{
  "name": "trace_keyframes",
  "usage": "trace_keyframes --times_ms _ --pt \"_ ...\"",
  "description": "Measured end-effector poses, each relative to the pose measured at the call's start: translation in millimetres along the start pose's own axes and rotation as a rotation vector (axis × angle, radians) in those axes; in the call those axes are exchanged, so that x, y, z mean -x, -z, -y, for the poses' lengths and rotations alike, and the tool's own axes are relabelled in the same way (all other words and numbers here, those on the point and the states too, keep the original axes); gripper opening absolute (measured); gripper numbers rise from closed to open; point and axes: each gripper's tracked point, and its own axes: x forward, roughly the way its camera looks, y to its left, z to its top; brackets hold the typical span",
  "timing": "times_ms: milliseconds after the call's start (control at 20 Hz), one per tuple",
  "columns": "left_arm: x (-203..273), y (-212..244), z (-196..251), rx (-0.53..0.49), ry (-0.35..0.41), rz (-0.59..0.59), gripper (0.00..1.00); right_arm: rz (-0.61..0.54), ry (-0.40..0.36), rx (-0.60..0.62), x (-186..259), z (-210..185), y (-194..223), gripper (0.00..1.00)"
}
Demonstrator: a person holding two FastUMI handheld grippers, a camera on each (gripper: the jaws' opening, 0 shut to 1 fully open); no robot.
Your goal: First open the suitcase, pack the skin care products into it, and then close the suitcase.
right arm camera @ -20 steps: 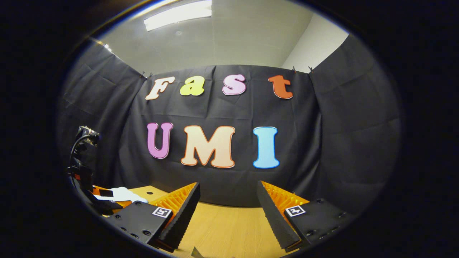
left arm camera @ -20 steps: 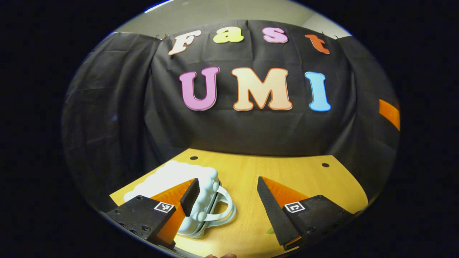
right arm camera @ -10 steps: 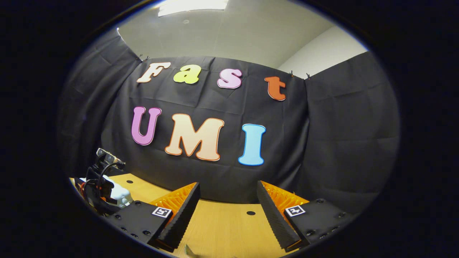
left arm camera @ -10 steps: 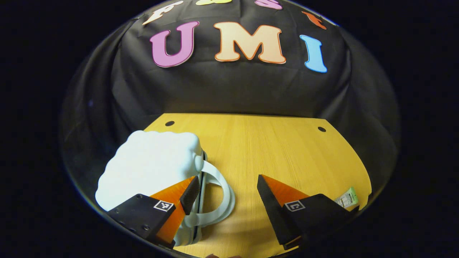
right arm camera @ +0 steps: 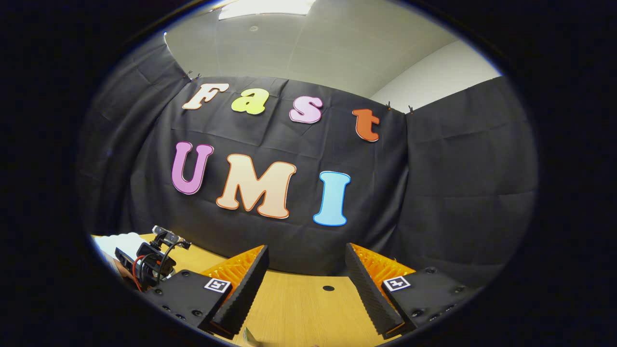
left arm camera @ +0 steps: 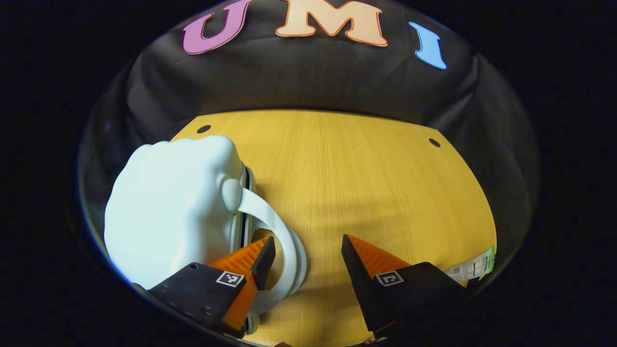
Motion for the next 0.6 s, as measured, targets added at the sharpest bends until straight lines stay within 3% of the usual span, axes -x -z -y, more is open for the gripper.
trace_keyframes --times_ms 200,300,350,450,600 --pt "-5.7 2.3 2.1 -0.027 -0.009 -0.032 0.75 -0.016 0.021 0.0 4.7 13.8 8.3 0.98" --pt "-6.5 4.8 -10.7 -0.078 -0.05 -0.048 0.55 -0.027 0.02 -0.015 3.6 17.9 12.0 1.0" --pt "-7.9 7.9 -17.8 -0.084 -0.072 -0.067 0.35 -0.027 0.02 -0.022 2.9 20.9 12.6 0.98" --pt "-10.0 11.4 -16.2 -0.038 -0.045 -0.111 0.11 -0.011 0.018 -0.031 2.9 24.3 10.4 0.99" --pt "-0.4 4.7 -11.9 -0.024 -0.016 -0.107 0.03 0.011 -0.009 -0.046 1.9 23.7 8.5 0.98"
